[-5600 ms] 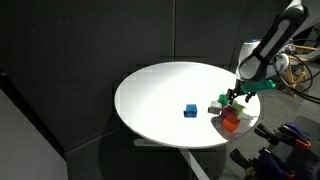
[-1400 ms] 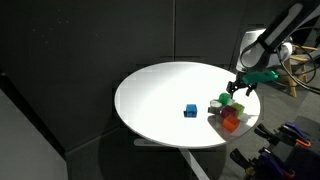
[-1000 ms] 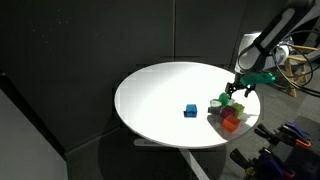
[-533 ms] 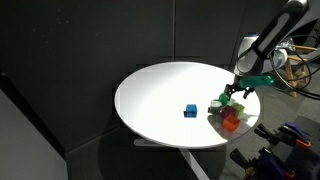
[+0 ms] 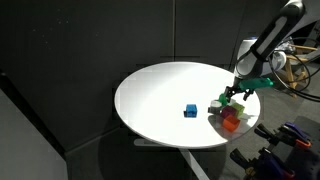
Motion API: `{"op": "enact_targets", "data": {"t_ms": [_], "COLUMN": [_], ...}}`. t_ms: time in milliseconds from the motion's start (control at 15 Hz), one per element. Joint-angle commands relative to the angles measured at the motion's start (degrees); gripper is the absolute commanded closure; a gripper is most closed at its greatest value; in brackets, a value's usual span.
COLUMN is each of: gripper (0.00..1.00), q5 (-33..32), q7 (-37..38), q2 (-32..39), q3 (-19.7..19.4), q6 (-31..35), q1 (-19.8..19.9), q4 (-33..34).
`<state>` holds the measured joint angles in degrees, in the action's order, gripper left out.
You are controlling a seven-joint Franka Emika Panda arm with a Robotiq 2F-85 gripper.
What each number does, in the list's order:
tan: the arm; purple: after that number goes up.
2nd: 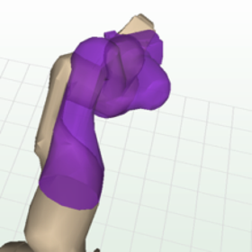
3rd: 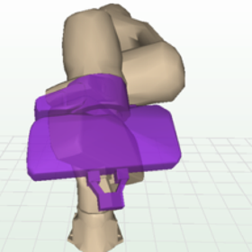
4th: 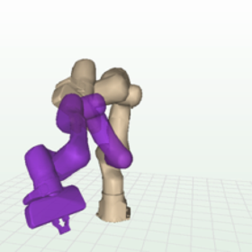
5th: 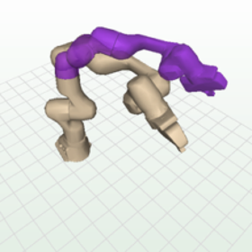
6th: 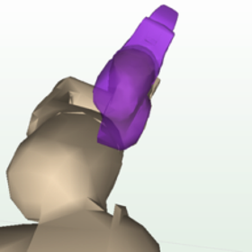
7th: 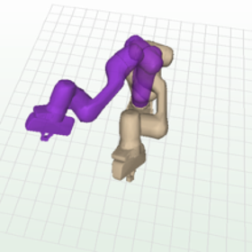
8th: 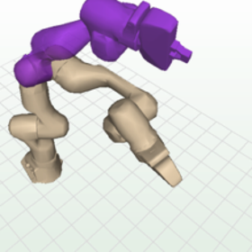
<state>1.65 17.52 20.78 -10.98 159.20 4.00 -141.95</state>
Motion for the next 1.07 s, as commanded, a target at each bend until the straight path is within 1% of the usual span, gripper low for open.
{"op": "enact_targets", "data": {"t_ms": [0, 1000], "gripper": [0.0, 0.0], "q5": [1.39, 0.83], "q7": [-2.08, -2.73], "q2": [-0.07, -1.47], "q3": [0.57, 0.03], "q6": [0.37, -0.48], "q1": [0.75, 0.78], "q4": [-0.22, -4.29]}}
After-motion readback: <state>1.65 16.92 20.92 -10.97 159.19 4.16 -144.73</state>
